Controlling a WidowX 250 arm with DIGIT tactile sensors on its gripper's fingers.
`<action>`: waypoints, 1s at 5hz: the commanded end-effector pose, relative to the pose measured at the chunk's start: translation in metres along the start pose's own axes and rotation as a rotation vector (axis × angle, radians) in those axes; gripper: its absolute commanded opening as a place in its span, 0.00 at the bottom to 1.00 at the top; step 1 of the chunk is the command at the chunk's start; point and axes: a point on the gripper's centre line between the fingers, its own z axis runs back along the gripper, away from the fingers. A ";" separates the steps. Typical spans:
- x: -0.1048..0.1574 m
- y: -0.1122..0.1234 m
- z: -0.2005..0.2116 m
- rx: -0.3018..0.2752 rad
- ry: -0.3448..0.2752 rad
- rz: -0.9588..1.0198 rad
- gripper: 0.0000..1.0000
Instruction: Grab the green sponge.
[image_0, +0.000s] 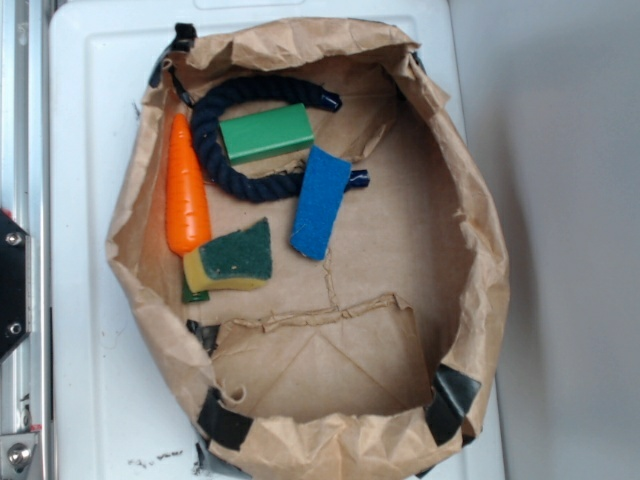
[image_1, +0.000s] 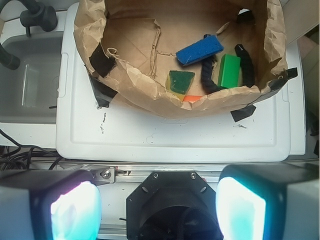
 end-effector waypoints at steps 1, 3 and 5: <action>0.000 0.000 0.000 0.000 0.000 0.000 1.00; 0.051 0.003 -0.004 -0.040 -0.023 -0.020 1.00; 0.105 0.020 -0.035 -0.005 -0.042 -0.078 1.00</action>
